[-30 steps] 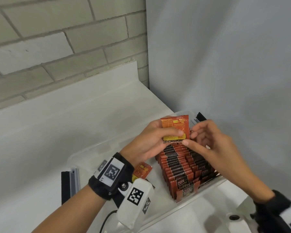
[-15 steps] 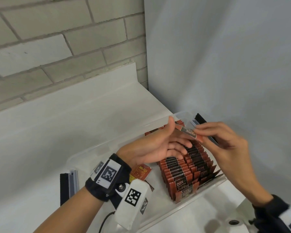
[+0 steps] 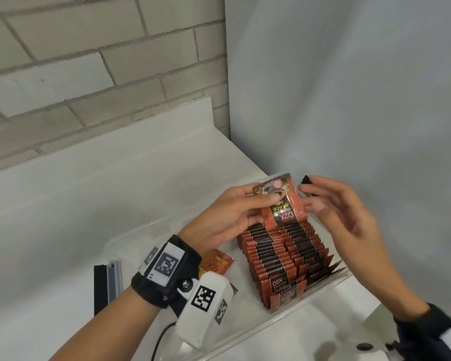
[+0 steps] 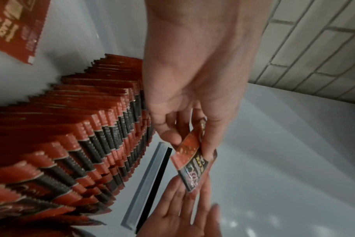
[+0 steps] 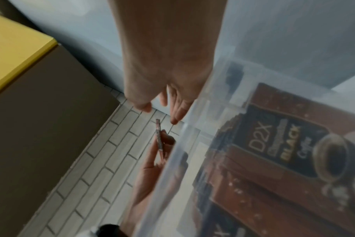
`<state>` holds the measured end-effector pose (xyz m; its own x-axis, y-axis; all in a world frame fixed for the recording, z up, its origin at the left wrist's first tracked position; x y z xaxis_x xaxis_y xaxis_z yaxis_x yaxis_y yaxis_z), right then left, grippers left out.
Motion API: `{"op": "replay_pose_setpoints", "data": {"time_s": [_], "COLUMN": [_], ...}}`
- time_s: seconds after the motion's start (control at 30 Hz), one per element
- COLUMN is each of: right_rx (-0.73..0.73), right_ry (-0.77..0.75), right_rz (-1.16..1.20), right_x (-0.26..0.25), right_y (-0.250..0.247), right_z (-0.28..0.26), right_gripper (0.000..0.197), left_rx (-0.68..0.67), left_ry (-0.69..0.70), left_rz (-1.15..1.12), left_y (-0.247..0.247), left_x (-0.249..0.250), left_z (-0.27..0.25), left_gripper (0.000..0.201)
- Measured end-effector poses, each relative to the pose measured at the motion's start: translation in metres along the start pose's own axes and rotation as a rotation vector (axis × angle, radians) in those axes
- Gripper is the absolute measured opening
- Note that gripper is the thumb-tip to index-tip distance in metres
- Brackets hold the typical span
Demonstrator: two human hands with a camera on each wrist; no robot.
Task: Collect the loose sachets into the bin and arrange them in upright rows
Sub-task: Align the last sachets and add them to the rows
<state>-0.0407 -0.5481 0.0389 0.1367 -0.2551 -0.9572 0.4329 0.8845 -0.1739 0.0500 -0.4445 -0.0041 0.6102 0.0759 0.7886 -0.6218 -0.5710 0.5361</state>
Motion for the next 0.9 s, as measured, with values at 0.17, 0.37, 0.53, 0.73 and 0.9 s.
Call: {"op": "replay_pose_setpoints", "data": {"time_s": [0.17, 0.37, 0.53, 0.73, 0.9], "right_rx": [-0.070, -0.074, -0.563, -0.976, -1.043], "right_ry": [0.114, 0.143, 0.033, -0.136, -0.189], "right_rz": [0.025, 0.021, -0.454, -0.909, -0.989], "right_x": [0.005, -0.007, -0.017, 0.014, 0.021], "right_y": [0.004, -0.012, 0.006, 0.054, 0.072], "right_z": [-0.002, -0.001, -0.015, -0.038, -0.039], "right_gripper": [0.043, 0.010, 0.007, 0.006, 0.006], "left_rx": [0.035, 0.031, 0.412, 0.446, 0.269], "left_ry": [0.029, -0.034, -0.123, -0.494, -0.593], "left_rz": [-0.029, 0.091, 0.053, -0.019, -0.079], "left_y": [0.006, 0.011, -0.040, -0.031, -0.003], "left_x": [0.009, 0.008, -0.005, -0.074, -0.102], "left_z": [-0.007, -0.025, -0.061, -0.098, -0.095], "left_gripper": [0.058, 0.040, 0.022, 0.069, 0.092]}}
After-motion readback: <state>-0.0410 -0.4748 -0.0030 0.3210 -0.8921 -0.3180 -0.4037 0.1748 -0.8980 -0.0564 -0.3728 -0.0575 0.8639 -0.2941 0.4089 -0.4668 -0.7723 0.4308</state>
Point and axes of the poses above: each hand's wrist, its own z-axis towards the middle knuckle, its own y-axis out of the palm, x = y × z, the point moved 10 cm from there along z, towards the middle knuckle, and after that the axes turned 7 degrees about -z, right-handed, at the moved point
